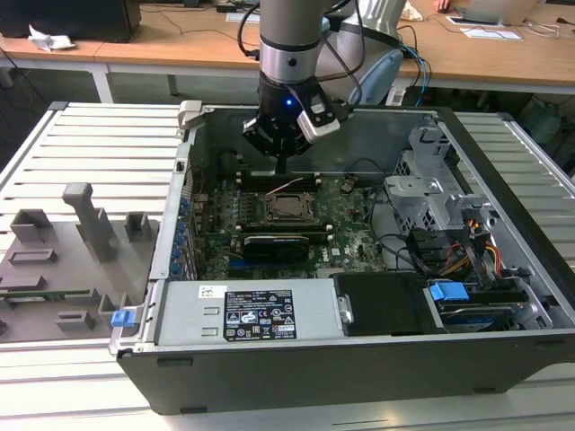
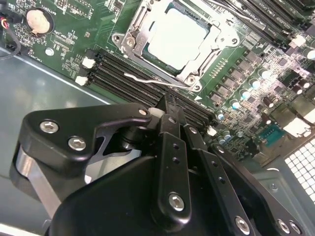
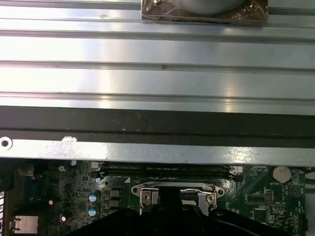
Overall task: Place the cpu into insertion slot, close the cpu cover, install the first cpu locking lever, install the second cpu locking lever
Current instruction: 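Install the first cpu locking lever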
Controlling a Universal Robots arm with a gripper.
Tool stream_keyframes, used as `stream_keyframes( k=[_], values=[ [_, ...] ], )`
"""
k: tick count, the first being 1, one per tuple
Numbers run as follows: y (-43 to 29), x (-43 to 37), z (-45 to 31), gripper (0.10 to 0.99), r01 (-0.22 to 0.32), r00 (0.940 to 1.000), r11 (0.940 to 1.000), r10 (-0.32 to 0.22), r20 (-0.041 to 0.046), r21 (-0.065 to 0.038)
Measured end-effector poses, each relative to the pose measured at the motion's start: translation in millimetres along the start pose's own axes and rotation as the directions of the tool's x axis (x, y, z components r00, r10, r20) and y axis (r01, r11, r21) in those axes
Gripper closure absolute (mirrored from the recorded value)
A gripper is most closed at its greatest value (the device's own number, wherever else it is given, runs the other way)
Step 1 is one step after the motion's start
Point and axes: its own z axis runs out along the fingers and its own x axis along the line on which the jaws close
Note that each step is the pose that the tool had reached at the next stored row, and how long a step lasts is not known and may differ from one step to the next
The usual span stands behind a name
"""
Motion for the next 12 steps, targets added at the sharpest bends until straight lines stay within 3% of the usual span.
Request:
stream_keyframes(
  k=[12],
  values=[
    [-0.2,-1.1,2.4,0.980,0.009,1.0000,1.0000,-0.009,-0.0007,0.000]
  ],
)
